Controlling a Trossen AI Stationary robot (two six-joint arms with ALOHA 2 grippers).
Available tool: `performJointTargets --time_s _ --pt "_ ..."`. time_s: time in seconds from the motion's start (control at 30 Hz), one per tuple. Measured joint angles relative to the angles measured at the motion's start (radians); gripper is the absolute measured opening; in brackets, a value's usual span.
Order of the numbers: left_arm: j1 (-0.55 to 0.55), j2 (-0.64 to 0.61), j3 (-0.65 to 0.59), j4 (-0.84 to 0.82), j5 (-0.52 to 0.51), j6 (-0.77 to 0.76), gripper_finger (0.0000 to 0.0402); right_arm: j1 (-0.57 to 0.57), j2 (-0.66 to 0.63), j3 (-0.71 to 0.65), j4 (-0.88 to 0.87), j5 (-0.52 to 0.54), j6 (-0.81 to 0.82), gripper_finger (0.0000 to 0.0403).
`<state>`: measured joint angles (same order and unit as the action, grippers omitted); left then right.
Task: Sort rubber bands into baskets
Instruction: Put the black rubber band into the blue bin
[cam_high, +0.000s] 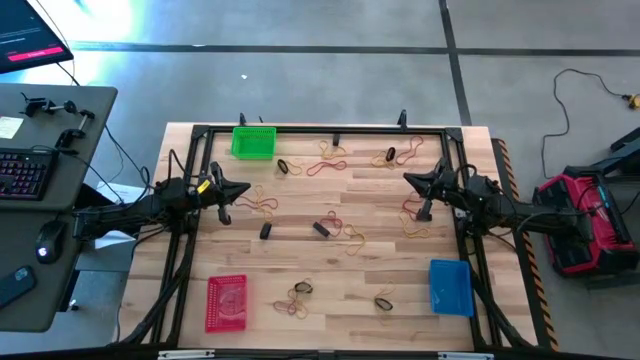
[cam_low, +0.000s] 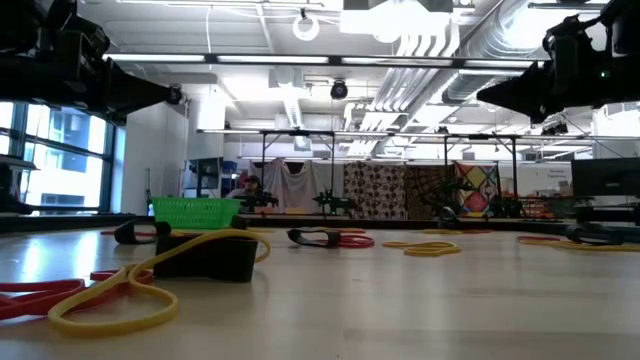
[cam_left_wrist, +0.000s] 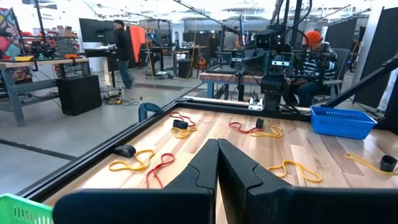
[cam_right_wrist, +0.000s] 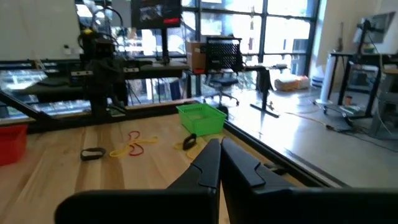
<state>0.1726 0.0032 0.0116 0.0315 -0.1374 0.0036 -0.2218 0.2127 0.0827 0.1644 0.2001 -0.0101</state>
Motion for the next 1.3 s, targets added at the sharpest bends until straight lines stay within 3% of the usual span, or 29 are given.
performJointTargets --time_s 0.23,0.53,0.83,1.3 --pt "0.0 0.0 0.0 0.0 0.0 0.0 0.0 0.0 0.112 0.118 -0.102 0.038 0.012 0.0" --pt "0.0 0.0 0.0 0.0 0.0 0.0 0.0 0.0 0.389 0.315 -0.258 0.144 0.012 0.0001" --pt "0.0 0.0 0.0 0.0 0.0 0.0 0.0 -0.048 0.629 0.479 -0.399 0.184 0.072 0.0001" --pt "0.0 0.0 0.0 0.0 0.0 0.0 0.0 -0.166 0.932 0.674 -0.463 0.102 -0.146 0.0003"
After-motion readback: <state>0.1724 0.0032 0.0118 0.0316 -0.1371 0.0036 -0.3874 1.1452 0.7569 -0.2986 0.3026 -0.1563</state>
